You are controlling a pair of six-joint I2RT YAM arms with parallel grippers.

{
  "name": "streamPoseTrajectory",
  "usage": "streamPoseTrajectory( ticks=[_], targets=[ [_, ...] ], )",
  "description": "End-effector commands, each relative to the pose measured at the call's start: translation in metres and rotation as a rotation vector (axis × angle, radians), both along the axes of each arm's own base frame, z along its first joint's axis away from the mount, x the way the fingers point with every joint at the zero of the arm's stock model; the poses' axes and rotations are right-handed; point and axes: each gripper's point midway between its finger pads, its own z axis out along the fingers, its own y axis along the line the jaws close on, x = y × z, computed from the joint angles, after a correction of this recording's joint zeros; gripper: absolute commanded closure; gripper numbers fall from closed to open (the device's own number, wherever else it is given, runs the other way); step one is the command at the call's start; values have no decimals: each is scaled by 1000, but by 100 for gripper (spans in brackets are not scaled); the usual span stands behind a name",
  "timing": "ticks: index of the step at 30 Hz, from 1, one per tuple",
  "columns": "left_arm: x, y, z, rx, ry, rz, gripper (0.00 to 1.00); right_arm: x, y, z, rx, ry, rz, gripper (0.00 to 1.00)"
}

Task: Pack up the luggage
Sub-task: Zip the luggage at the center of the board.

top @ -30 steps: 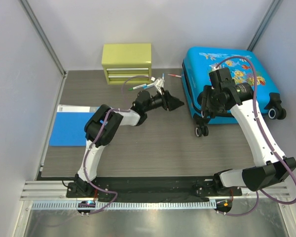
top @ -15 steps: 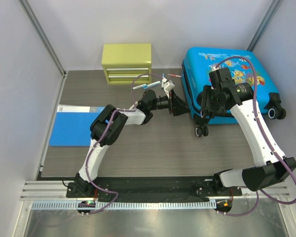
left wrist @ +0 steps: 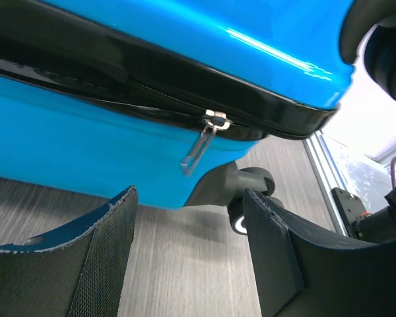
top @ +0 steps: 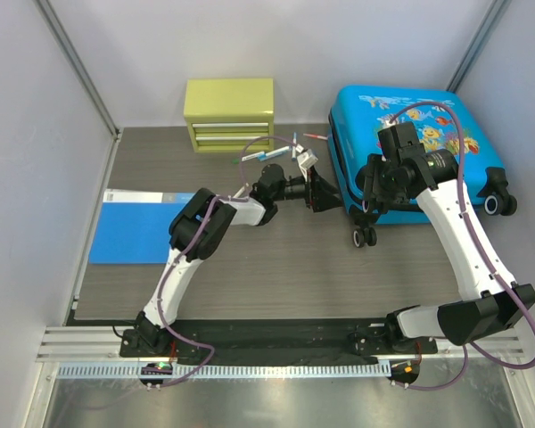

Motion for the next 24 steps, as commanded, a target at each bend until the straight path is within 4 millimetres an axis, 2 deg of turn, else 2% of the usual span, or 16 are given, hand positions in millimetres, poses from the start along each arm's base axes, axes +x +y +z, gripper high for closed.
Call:
streamPoseTrajectory(
  ticks=[1,9,18,23,24],
  targets=[
    [15,-6,20,-44,-87,36,35,32,-10,71,55,-311,-110,99],
    [16,-16,35,-71,-116,32,36,35,-9,66,44,-298,-97,99],
    [6,-32,33,-73,-102,22,41,37,-8,66,44,-301,-91,99],
    [8,-38,34,-76,-97,49,48,35,-8,66,48,-299,-90,99],
    [9,-38,33,-72,-99,57,53,34,-8,65,50,-299,-92,99]
  ],
)
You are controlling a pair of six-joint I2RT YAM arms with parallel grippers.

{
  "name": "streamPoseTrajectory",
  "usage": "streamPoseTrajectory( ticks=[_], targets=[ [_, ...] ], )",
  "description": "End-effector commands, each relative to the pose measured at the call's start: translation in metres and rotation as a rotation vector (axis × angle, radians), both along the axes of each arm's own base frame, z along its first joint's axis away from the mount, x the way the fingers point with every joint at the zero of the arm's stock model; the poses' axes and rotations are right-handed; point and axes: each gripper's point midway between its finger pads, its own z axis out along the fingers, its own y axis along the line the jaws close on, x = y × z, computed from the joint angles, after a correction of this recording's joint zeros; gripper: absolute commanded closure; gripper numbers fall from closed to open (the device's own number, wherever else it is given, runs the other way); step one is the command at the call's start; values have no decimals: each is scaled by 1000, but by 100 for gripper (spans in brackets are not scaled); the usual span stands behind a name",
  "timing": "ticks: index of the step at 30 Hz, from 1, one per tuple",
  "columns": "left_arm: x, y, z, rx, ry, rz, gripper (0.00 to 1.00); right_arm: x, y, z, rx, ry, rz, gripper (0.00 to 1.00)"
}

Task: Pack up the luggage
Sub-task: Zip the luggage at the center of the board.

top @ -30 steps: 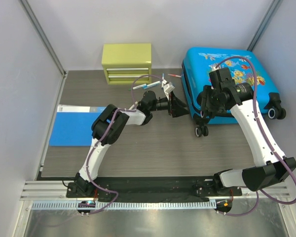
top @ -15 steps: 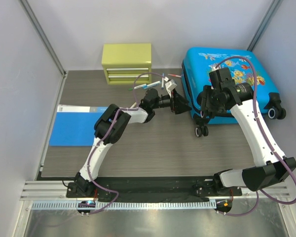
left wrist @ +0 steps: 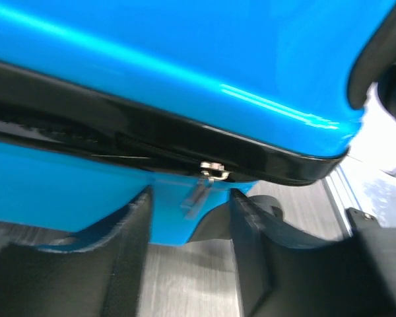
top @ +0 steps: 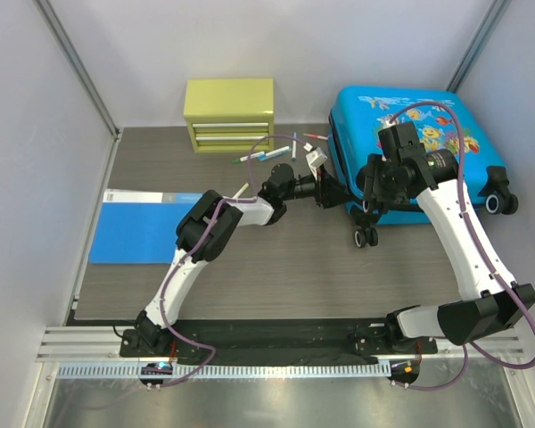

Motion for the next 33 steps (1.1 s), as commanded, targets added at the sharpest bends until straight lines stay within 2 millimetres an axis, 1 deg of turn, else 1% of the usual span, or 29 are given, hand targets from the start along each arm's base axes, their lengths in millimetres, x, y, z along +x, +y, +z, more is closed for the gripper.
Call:
streamPoseTrajectory(
  ticks=[1,2,4,5,6,8,9,10,11,12,15,17,19,20,22,24,28,30,33],
  targets=[
    [9,-10,22,-37,-53,52,55,34,-8,65,52,-301,-99,99],
    [9,-12,22,-37,-51,59,58,34,-8,65,53,-301,-101,99],
    [13,-14,22,-36,-48,82,68,33,-9,65,48,-300,-103,99],
    [14,-14,23,-38,-49,88,72,33,-12,65,33,-302,-115,99],
    [16,-14,24,-39,-48,94,80,33,-15,63,15,-299,-115,99],
    [18,-14,27,-44,-44,110,89,32,-20,62,-14,-302,-118,99],
    [18,-14,28,-44,-43,113,97,34,-22,65,-26,-316,-118,99],
    [18,-14,29,-46,-42,116,100,35,-24,68,-46,-326,-110,99],
    [18,-13,28,-45,-41,116,100,37,-27,71,-64,-337,-113,99],
    [17,-14,31,-47,-43,114,100,40,-29,82,-73,-364,-116,99],
    [14,-13,31,-45,-41,106,100,46,-33,90,-112,-375,-106,99],
    [11,-13,29,-41,-40,101,100,47,-34,88,-121,-372,-102,99],
    [7,-13,32,-42,-47,91,100,49,-33,83,-122,-366,-103,99],
    [3,-14,28,-33,-50,86,100,49,-34,84,-124,-369,-104,99],
    [-2,-14,30,-29,-59,80,100,51,-35,84,-136,-379,-110,99],
    [-8,-14,23,-14,-63,74,100,54,-36,84,-142,-377,-109,99],
    [-20,-13,19,4,-77,67,100,57,-37,81,-143,-378,-130,99],
    [-25,-14,23,3,-87,59,100,58,-37,80,-139,-385,-141,99],
    [-32,-16,26,1,-93,47,100,60,-38,88,-136,-415,-151,99]
  ],
)
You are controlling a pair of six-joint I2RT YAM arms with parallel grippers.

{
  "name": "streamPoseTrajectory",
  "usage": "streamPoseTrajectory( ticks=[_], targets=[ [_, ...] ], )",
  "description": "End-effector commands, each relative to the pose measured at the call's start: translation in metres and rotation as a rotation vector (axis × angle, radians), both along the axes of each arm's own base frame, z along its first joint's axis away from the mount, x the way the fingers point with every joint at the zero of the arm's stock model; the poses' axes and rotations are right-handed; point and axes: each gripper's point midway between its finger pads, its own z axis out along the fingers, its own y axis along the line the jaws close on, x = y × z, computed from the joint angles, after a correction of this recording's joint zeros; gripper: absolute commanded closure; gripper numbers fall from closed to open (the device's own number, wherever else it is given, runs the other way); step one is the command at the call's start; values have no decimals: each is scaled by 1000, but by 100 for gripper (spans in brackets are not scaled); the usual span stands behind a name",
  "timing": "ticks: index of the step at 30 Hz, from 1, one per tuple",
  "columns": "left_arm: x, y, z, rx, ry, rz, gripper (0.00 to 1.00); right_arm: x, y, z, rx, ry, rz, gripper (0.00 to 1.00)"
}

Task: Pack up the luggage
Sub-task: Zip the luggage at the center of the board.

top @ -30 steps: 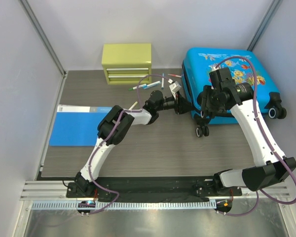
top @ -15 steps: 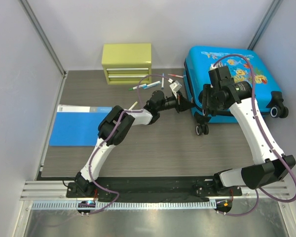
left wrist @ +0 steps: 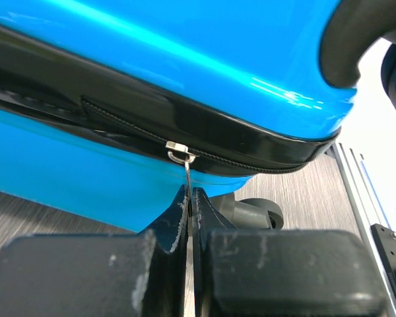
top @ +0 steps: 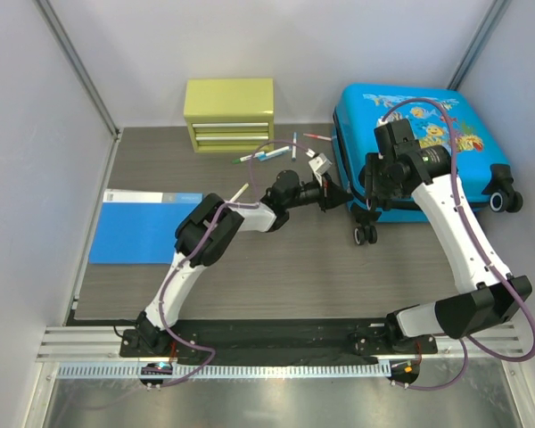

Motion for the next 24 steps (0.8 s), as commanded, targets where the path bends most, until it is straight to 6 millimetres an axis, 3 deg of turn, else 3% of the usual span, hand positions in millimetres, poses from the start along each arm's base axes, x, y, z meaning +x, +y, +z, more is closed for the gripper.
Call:
streamPoseTrajectory(
  ticks=[1,13,24],
  targets=[
    [-29,-8,36,-37,-93,-69,100,48,-29,92,-28,-430,-177,99],
    [-57,-18,37,-1,-105,-116,100,56,-48,128,-120,-570,-217,99],
    [-68,-30,36,49,-132,-131,100,56,-50,109,-125,-570,-223,99]
  ],
)
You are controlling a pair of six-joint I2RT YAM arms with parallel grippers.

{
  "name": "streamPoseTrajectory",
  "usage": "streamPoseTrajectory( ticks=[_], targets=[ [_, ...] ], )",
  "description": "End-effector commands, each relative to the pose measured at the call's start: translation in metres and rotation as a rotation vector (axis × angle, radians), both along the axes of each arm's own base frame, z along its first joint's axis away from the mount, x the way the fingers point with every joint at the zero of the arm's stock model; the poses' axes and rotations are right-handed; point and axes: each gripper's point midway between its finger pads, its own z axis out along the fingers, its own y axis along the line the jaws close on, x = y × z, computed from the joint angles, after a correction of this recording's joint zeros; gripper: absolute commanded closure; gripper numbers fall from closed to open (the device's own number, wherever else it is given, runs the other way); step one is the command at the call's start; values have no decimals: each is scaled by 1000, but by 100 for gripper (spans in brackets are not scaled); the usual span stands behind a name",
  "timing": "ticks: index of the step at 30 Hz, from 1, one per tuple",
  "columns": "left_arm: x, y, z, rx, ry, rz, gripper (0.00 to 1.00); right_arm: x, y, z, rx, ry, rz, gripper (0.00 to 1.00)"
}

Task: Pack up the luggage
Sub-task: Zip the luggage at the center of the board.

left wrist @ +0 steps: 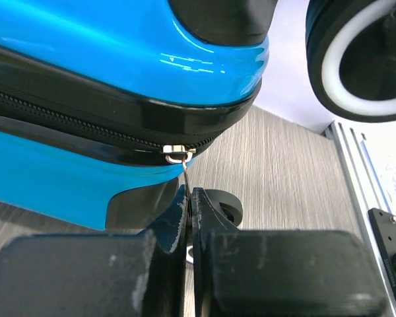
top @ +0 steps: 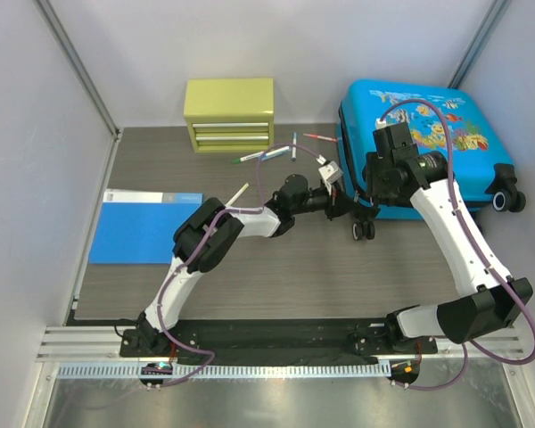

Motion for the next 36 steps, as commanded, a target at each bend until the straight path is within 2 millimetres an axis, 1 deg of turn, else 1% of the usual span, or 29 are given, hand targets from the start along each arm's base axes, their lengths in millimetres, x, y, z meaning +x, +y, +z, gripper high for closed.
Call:
streamPoseTrajectory(
  ticks=[1,9,14,16,20,22,23,25,28,33,36],
  targets=[
    [-38,-17,29,6,-70,-106,100,42,-37,107,-31,-496,-206,99],
    [-58,-34,32,32,-77,-122,100,40,-36,102,-17,-492,-207,99],
    [-73,-43,27,59,-73,-124,100,39,-35,100,-4,-495,-211,99],
    [-74,-46,26,70,-70,-107,100,39,-35,98,-1,-493,-212,99],
    [-86,-54,29,76,-67,-105,100,37,-33,97,16,-497,-217,99],
    [-90,-56,33,64,-65,-102,100,37,-34,96,15,-499,-220,99],
    [-95,-57,30,67,-58,-106,100,36,-34,96,17,-501,-223,99],
    [-102,-59,35,57,-66,-112,100,36,-34,95,16,-497,-223,99],
    [-110,-61,34,55,-63,-117,100,36,-35,95,19,-502,-228,99],
    [-112,-64,37,43,-44,-89,100,35,-35,92,21,-500,-237,99],
    [-112,-68,43,17,-34,-73,100,34,-36,89,24,-500,-243,99]
  ],
)
